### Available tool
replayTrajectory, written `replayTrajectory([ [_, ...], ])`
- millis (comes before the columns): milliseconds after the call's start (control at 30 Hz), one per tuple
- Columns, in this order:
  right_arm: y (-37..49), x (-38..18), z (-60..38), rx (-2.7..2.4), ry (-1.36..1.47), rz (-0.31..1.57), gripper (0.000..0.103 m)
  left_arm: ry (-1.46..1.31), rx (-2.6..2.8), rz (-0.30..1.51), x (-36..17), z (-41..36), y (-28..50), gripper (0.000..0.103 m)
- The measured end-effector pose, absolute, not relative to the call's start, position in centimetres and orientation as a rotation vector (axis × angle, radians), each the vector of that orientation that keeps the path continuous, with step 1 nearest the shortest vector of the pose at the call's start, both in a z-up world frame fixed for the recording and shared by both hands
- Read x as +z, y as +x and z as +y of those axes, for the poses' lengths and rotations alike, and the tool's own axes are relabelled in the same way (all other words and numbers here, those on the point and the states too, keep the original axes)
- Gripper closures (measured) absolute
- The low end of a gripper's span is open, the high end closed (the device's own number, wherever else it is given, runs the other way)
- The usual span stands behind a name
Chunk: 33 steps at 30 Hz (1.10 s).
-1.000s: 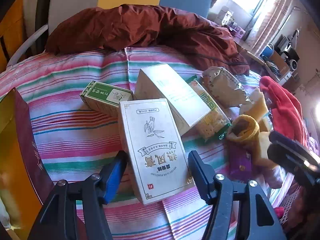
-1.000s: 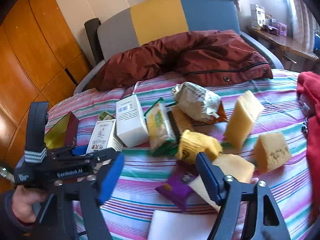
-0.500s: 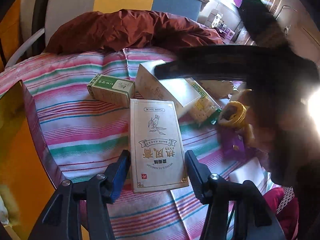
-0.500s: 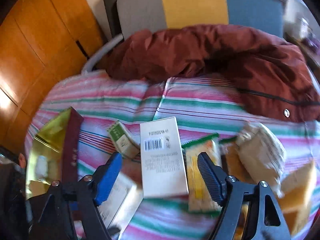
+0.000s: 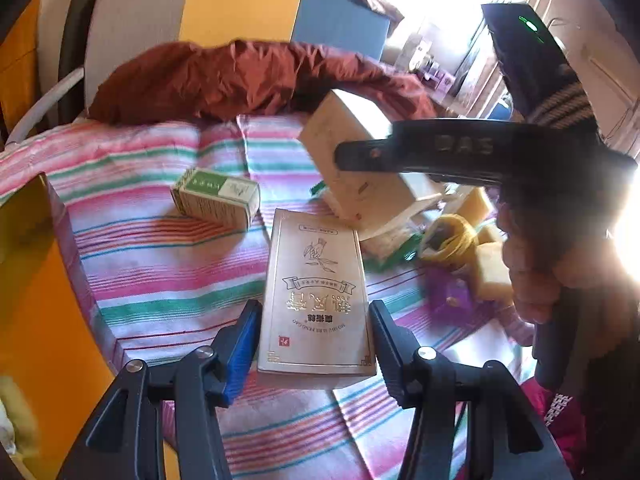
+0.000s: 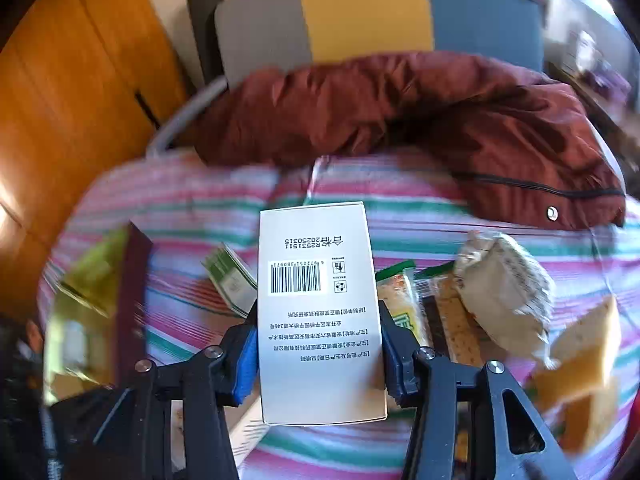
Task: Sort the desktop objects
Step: 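Carry both white boxes to the gold tray and open both grippers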
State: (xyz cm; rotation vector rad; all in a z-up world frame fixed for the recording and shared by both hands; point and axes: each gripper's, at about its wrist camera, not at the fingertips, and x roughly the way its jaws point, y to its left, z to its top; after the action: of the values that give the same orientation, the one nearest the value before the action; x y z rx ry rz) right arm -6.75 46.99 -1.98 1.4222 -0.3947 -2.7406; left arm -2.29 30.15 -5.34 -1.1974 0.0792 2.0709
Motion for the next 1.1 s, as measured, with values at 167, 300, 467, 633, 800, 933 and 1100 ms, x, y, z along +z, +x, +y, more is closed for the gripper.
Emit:
replayTrajectory([
  [167, -3.8, 0.7, 46.9, -2.791, 1.301, -0.473, 0.052, -1.143, 2.09, 0.032, -3.3, 28.3, -1.6, 0.049],
  [300, -2.1, 1.9, 46.0, -2.805, 1.232, -0.513, 0.052, -1.098, 2.129, -0.008, -1.5, 25.9, -1.2, 0.049],
  [467, -1.1, 3.1, 43.6, -2.777, 1.179, -0.525, 0.052, -1.055, 2.213, -0.071, 0.4, 21.7, -0.8, 0.048],
  [633, -1.5, 4.0, 39.5, -2.697, 1.151, -0.511, 0.052, -1.032, 2.359, -0.145, 1.8, 15.4, -1.3, 0.048],
  [800, -3.0, 4.1, 33.3, -2.599, 1.16, -0.41, 0.052, -1.043, 2.516, -0.25, 2.1, 8.4, -2.5, 0.048],
  [933, -4.4, 3.5, 28.5, -2.529, 1.178, -0.329, 0.052, -1.084, 2.645, -0.295, 1.2, 2.9, -3.7, 0.048],
  [1100, -6.8, 2.4, 23.2, -2.472, 1.226, -0.255, 0.052, -1.155, 2.726, -0.326, -0.4, -1.2, -5.3, 0.048],
])
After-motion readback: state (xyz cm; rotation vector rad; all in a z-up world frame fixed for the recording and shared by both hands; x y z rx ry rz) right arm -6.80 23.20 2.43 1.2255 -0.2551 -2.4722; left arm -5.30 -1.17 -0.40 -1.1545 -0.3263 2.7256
